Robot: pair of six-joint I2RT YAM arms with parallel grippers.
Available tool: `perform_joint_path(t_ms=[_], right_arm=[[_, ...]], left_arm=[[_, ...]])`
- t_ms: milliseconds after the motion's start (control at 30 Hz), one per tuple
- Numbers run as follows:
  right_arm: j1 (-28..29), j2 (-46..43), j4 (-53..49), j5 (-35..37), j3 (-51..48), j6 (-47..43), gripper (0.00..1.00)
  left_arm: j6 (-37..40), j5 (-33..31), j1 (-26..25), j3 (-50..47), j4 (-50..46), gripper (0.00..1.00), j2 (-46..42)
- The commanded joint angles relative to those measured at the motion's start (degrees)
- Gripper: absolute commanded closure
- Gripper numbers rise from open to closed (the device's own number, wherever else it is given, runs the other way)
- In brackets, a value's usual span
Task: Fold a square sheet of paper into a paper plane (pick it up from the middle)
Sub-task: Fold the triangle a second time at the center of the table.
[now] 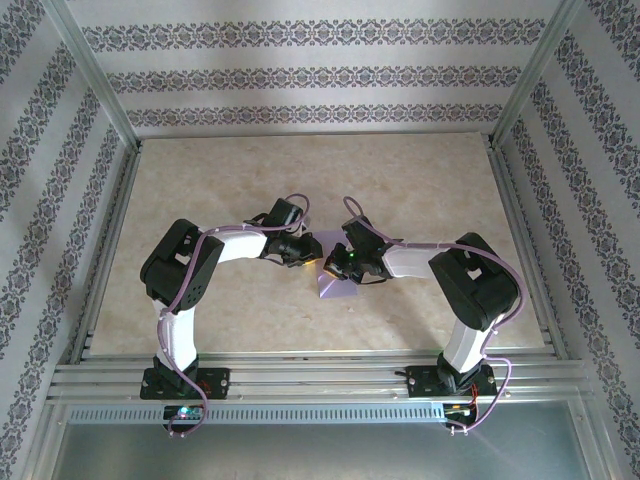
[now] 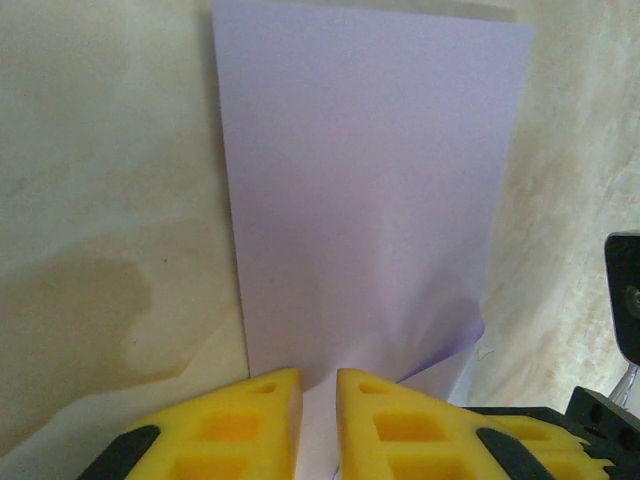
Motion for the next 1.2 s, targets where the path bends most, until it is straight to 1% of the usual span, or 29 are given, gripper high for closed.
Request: perform_joint_path(t_ms=[0, 500, 933, 1100, 1167], right_arm=[[0.5, 1.2, 0.3, -1.0, 1.2, -1.7, 0.99], [0.7, 2.5, -0.3, -1.4, 1.5, -2.5, 0.98], [0.6, 2.5, -2.4, 0.4, 0.3, -2.2, 0.98], [0.5, 2.2, -2.7, 0.8, -0.2, -1.9, 0.96], [0.5, 2.3, -2.8, 0.9, -0.4, -1.8, 0.93]], left_arm=[[1.2, -1.9, 0.0, -0.4, -4.5, 0.81, 2.5], [1.2, -1.9, 0.1, -0.3, -4.5, 0.81, 2.6], [1.3, -2.7, 0.2, -0.1, -5.3, 0.81, 2.2], [1.1, -2.2, 0.6, 0.6, -5.6, 0.81, 0.8], [0.5, -1.9, 1.5, 0.8, -5.5, 0.81, -0.8]])
